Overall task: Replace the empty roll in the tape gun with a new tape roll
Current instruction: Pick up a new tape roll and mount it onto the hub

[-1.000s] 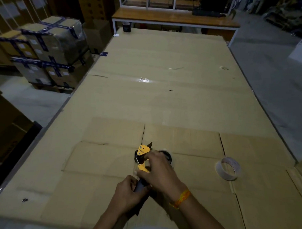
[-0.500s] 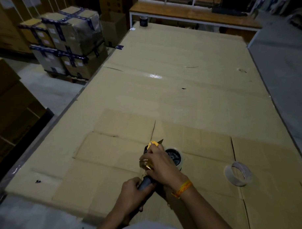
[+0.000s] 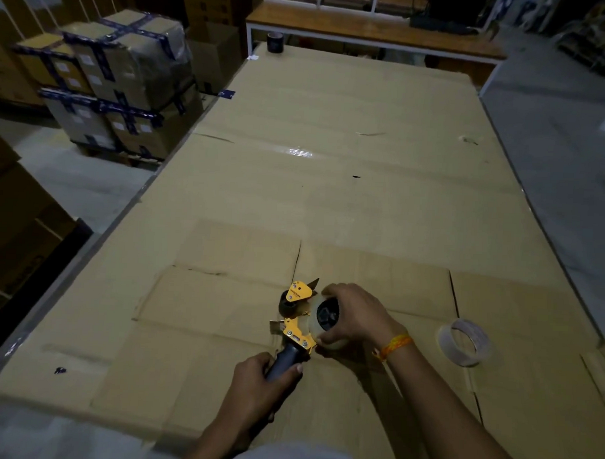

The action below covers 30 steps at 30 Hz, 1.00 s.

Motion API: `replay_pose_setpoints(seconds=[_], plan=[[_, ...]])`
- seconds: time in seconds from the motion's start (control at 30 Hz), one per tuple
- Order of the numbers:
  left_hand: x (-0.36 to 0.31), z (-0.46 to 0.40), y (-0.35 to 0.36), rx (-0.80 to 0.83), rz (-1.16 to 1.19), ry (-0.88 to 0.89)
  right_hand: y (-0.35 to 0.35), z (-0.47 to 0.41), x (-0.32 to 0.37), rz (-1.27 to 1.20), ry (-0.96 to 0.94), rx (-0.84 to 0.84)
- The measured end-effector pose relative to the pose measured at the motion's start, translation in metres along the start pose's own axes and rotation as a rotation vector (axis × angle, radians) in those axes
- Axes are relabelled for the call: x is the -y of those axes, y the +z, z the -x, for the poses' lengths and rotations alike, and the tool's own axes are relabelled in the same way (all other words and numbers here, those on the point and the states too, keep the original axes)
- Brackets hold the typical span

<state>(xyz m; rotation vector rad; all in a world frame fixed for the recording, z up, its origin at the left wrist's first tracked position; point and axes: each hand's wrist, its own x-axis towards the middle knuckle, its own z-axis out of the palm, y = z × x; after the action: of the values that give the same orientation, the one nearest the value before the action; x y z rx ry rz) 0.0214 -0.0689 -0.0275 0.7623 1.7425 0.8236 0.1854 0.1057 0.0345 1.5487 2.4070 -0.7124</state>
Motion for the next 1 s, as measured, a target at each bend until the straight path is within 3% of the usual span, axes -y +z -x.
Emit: replay_pose_setpoints(seconds=[0.27, 0.5, 0.7, 1.0], plan=[[-0.001, 0.003, 0.0, -0.017, -0.016, 0.003, -0.008, -0.008, -0.008, 0.042, -0.204, 0.167], [-0.003, 0.004, 0.0, -0.003, -0.006, 0.012, -0.001, 0.004, 0.022, 0.225, -0.205, -0.223], [-0.005, 0.007, 0.0, -0.005, -0.022, 0.061, 0.019, -0.005, 0.034, 0.268, -0.163, -0.236], [-0.011, 0.013, 0.003, -0.052, -0.052, 0.047, 0.029, -0.011, 0.036, 0.059, -0.201, -0.211]])
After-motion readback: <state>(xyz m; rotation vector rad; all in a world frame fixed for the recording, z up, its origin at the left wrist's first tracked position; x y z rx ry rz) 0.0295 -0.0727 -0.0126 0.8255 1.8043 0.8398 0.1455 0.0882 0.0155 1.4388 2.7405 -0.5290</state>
